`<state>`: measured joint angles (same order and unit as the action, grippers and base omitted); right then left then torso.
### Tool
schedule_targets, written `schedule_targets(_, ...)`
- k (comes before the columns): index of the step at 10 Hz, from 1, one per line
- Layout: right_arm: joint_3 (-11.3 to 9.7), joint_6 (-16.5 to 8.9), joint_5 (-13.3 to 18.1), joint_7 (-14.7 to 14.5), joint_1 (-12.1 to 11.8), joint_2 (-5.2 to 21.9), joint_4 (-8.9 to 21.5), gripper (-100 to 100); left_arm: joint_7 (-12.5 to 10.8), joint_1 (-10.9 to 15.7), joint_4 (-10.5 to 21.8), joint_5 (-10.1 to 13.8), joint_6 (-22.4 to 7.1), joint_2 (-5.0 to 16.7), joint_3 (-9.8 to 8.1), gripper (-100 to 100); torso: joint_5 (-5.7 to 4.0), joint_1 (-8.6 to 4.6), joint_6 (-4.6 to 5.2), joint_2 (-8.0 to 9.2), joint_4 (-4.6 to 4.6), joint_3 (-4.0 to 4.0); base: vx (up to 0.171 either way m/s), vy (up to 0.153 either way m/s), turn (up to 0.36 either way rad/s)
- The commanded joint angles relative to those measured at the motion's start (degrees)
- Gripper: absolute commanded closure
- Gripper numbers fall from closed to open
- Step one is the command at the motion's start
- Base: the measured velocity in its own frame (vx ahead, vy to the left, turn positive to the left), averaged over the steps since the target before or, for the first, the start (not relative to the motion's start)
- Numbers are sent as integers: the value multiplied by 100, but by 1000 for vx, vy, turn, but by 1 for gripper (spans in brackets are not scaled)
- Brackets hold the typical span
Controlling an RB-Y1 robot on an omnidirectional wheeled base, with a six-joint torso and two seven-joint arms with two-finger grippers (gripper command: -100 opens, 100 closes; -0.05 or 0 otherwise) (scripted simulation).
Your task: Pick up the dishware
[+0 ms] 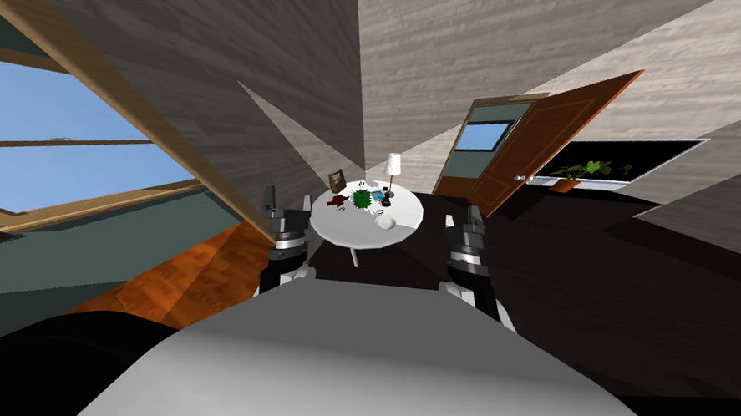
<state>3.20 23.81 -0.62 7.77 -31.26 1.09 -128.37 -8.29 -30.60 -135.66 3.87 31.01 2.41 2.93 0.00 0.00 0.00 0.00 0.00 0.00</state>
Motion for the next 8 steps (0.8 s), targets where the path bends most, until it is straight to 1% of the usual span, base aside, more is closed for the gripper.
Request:
schedule_targets(1,36,-20,43,-37,-44,164,56,-100,0,0,0,0,0,0,0,0,0,0,0,0,0,0,-12,4,-24)
schedule_targets(4,162,-91,222,-190,-212,559,276,-100,0,0,0,0,0,0,0,0,0,1,1,16,3,9,-45,8,-44)
schedule_targets(8,410,-230,651,-552,-562,1156,770,-100,0,1,0,0,0,0,0,0,1,7,1,30,7,18,-69,23,-32)
